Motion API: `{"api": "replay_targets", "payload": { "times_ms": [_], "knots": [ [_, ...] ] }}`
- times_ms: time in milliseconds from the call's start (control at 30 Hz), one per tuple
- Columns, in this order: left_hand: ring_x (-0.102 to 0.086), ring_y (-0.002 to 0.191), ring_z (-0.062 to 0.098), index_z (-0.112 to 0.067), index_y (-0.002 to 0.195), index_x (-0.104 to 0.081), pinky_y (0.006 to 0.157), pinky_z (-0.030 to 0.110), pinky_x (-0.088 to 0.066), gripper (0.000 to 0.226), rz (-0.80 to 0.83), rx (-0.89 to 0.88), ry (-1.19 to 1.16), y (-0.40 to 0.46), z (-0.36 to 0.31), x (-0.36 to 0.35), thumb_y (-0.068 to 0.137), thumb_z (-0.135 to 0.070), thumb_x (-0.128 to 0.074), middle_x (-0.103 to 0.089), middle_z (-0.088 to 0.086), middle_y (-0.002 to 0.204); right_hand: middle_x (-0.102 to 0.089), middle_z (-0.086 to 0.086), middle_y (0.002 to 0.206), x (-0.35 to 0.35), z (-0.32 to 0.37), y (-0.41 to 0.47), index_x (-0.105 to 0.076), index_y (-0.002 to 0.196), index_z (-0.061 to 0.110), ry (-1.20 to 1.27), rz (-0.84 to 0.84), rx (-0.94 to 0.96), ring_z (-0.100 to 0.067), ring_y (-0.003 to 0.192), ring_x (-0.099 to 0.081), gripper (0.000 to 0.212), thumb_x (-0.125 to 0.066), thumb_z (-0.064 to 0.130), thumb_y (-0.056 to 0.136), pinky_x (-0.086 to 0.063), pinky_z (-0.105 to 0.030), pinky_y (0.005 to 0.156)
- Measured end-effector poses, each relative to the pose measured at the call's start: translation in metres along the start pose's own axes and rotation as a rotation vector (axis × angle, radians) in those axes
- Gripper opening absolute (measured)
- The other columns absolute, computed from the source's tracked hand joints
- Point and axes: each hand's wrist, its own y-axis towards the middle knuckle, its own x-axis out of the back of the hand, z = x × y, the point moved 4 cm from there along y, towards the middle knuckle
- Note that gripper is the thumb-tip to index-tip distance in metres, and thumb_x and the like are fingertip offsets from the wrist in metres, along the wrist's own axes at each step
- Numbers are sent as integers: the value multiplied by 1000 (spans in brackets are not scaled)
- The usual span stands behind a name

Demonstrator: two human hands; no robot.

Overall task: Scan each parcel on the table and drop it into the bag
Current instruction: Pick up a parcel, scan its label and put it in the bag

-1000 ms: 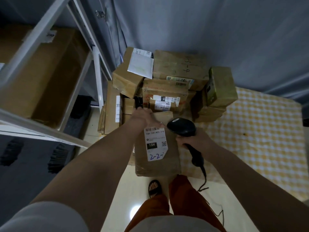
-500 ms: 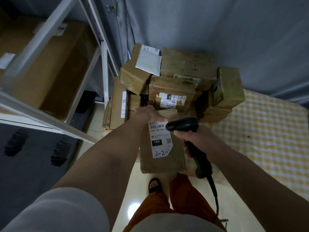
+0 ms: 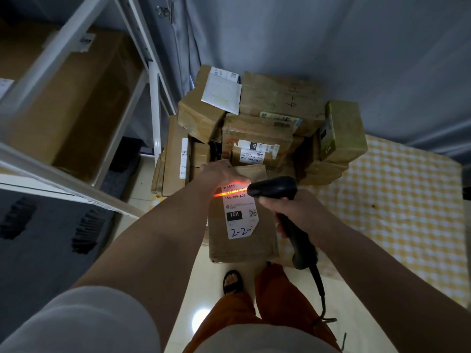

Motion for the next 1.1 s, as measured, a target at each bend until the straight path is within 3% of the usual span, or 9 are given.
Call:
{"api": "replay_targets", "payload": {
  "times_ms": [367, 467, 533, 600, 667, 733, 867, 1000, 1100],
  "knots": [
    [-46, 121, 28, -17, 109, -62, 106, 47, -29, 64, -14, 0, -10, -19, -4, 6, 81, -74, -51, -56, 4, 126, -56, -6, 61, -1, -8, 7, -64, 93, 9, 6, 1, 17, -18, 52, -55, 19, -68, 26, 86, -47, -27, 51],
    [-33, 131, 35, -19, 127, -57, 107, 48, -29, 72, -14, 52, 14, -32, -10, 11, 83, -75, -45, -42, 7, 142, -57, -5, 61, 1, -13, 9, -65, 93, 8, 40, -18, 34, -16, 52, -55, 18, -68, 24, 86, -47, -26, 53],
    [-22, 138, 38, -14, 143, -42, 112, 50, -27, 80, -87, 148, -186, -45, -10, 9, 84, -66, -56, -27, 11, 150, -58, -4, 64, 2, -18, 11, -66, 96, 8, 60, -23, 58, -15, 55, -56, 18, -69, 22, 85, -48, -25, 56],
    [-17, 142, 39, -18, 151, -19, 112, 52, -30, 106, -201, 292, -519, -56, -1, -2, 71, -59, -75, -15, 14, 155, -62, -3, 74, 5, -28, 15, -67, 99, 15, 92, -72, 81, -16, 69, -60, 19, -72, 21, 83, -50, -30, 68],
    [-21, 143, 39, -22, 154, -2, 109, 51, -35, 129, -273, 363, -736, -64, 7, -19, 60, -57, -84, -10, 16, 156, -67, -1, 93, 9, -42, 24, -65, 106, 20, 149, -179, 50, -18, 91, -62, 28, -75, 22, 80, -52, -38, 86],
    [-26, 142, 39, -22, 154, 4, 107, 51, -37, 135, -285, 408, -847, -70, 11, -34, 59, -56, -85, -13, 19, 156, -66, -2, 107, 12, -55, 33, -63, 112, 21, 207, -276, -18, -22, 102, -61, 38, -77, 26, 78, -50, -44, 95],
    [-39, 136, 36, -18, 151, -7, 104, 50, -40, 129, -315, 421, -991, -77, 16, -55, 56, -55, -87, -37, 16, 149, -64, -6, 114, 8, -71, 48, -63, 116, 20, 281, -265, -110, -26, 108, -59, 47, -79, 32, 74, -48, -47, 98],
    [-57, 120, 30, -10, 134, -37, 91, 39, -48, 94, -289, 388, -1033, -85, 17, -61, 64, -48, -86, -58, 11, 130, -66, -2, 102, -3, -76, 46, -64, 101, 20, 312, -212, -131, -21, 99, -61, 28, -77, 29, 77, -50, -34, 85],
    [-60, 116, 30, -11, 132, -39, 94, 43, -51, 107, -285, 371, -1048, -91, 13, -57, 50, -59, -88, -61, 10, 127, -64, 1, 95, 0, -71, 34, -63, 96, 20, 330, -259, -93, -13, 87, -59, 22, -76, 26, 79, -48, -27, 74]
  ]
}}
